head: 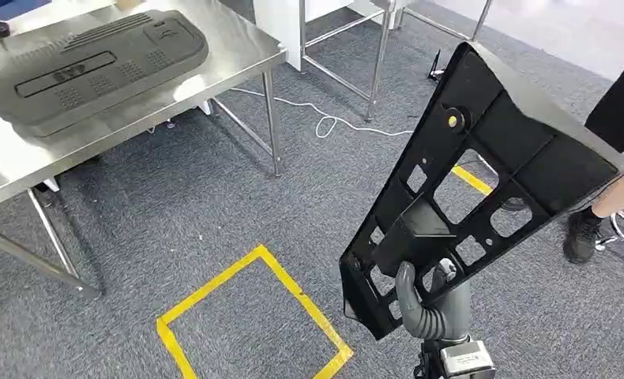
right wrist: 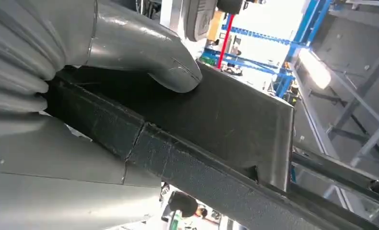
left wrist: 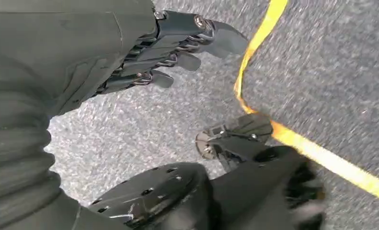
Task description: Take the parts from the cabinet and place them on the table.
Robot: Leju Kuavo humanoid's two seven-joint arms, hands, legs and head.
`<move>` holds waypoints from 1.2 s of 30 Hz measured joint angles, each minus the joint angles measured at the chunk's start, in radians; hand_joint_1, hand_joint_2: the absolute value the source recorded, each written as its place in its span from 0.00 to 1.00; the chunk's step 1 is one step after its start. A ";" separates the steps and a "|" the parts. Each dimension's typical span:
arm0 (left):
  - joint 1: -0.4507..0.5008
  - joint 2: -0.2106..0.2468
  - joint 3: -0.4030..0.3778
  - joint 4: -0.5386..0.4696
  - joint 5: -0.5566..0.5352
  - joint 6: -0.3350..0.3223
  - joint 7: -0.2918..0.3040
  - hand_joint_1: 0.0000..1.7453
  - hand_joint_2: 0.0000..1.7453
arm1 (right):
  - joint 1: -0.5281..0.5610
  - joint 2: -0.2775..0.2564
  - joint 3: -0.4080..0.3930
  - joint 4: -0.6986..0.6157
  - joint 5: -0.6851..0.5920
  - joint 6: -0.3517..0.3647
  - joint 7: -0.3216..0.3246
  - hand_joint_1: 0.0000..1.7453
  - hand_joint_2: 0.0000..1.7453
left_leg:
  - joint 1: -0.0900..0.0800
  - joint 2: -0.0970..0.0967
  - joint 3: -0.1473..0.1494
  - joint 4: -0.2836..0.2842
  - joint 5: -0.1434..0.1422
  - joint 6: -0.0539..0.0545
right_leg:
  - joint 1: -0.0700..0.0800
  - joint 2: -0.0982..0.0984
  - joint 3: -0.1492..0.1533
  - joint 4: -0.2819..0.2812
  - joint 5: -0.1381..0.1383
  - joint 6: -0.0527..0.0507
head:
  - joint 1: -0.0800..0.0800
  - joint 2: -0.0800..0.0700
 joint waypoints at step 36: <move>0.000 -0.007 0.000 0.000 0.001 0.001 0.008 0.00 1.00 | 0.045 0.003 -0.074 -0.049 -0.016 -0.042 -0.023 1.00 1.00 | -0.011 -0.002 0.042 -0.047 -0.017 0.047 | 0.019 0.002 0.008 0.009 -0.027 0.014 | 0.002 0.000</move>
